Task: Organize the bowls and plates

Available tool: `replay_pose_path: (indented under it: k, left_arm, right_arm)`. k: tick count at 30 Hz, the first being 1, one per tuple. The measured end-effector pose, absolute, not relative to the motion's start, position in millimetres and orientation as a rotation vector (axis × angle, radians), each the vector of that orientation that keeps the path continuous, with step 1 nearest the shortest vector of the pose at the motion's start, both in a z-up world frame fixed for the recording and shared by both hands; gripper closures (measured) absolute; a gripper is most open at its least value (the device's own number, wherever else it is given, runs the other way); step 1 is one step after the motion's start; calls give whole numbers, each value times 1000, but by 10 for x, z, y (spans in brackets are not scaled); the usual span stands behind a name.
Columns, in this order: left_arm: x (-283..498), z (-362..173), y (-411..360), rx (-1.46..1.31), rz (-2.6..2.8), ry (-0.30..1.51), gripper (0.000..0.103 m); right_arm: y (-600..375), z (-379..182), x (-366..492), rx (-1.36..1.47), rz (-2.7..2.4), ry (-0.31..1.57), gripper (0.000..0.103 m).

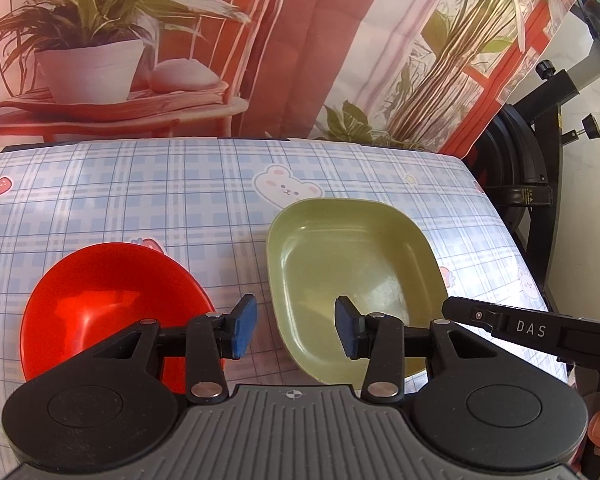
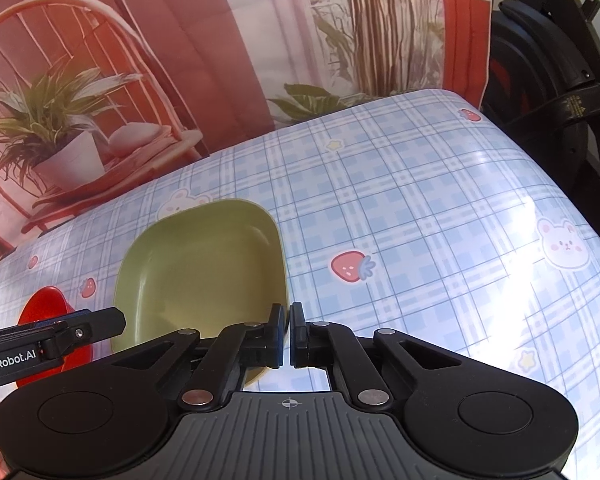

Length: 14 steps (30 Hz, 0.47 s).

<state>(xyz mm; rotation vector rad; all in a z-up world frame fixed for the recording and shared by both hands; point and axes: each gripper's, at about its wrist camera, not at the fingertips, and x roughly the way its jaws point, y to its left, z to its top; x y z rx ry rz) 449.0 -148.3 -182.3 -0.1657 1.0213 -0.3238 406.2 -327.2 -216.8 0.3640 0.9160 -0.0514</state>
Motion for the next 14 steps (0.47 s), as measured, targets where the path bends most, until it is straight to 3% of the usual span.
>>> replay_pose_path:
  k: [3,7,8,14]
  left_arm:
    - [4481,-1922,-1503,-180,-312,1056,60]
    - [4408,-1985,-1508,-192,-293,1066,81]
    - [4389,-1980,-1522,-160,-282,1054,93]
    - [4303,-1804,-1414,-175,-302,1028,93]
  right_arm:
    - [-3250,-2178,4070,361,-49,919,101]
    - [-3251,-2192,4054,376,-47,916,100]
    - [-3265,-2187,4042,380,-53,918,100]
    - [-3302,-2101,3900,432,-32,910,100]
